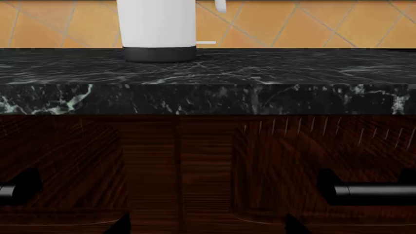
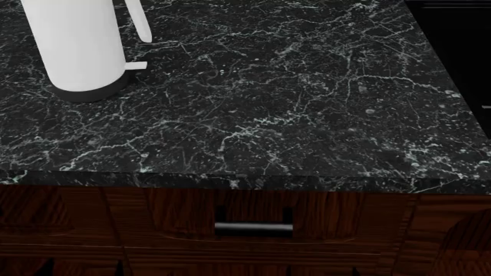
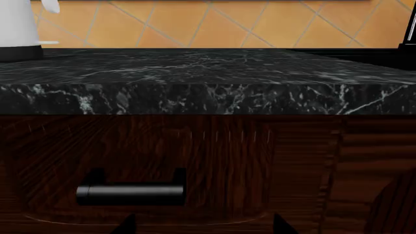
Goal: Press the button to open the lid of the electric kettle.
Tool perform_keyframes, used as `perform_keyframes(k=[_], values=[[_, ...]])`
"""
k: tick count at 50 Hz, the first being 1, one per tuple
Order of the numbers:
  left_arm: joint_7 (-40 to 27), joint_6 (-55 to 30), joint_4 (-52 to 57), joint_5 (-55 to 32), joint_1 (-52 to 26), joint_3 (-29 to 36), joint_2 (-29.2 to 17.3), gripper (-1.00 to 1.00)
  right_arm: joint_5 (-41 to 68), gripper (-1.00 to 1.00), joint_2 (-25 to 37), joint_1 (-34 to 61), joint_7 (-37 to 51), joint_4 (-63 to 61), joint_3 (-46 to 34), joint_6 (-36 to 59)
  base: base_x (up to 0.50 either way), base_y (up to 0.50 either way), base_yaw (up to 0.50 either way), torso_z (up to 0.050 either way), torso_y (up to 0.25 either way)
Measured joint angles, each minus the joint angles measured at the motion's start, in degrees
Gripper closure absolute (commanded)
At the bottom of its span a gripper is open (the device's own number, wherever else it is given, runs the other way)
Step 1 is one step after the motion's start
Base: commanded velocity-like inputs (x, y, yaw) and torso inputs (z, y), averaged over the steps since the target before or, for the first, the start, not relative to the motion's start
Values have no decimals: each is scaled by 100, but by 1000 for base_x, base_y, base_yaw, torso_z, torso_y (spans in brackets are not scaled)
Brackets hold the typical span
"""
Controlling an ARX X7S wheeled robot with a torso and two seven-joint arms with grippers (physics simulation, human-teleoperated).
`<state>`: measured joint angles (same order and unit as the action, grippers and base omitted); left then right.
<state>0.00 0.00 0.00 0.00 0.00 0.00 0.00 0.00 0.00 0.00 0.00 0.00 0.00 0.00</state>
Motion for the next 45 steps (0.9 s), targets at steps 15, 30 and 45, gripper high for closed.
perform_keyframes(k=[15, 30, 45], values=[[7, 248, 203, -358, 150, 216, -215, -100, 124, -100, 158, 7, 280, -47, -158, 0, 0, 0, 0, 23, 0], [-528, -1365, 2527, -1289, -671, -205, -603, -100, 355, -100, 574, 779, 489, -3140, -219, 2532, 0, 0, 0, 50, 0], [-870, -1760, 3567, -1457, -1135, -687, -998, -100, 114, -100, 1001, 970, 742, -4639, -351, 3552, 160, 290, 0, 50, 0]])
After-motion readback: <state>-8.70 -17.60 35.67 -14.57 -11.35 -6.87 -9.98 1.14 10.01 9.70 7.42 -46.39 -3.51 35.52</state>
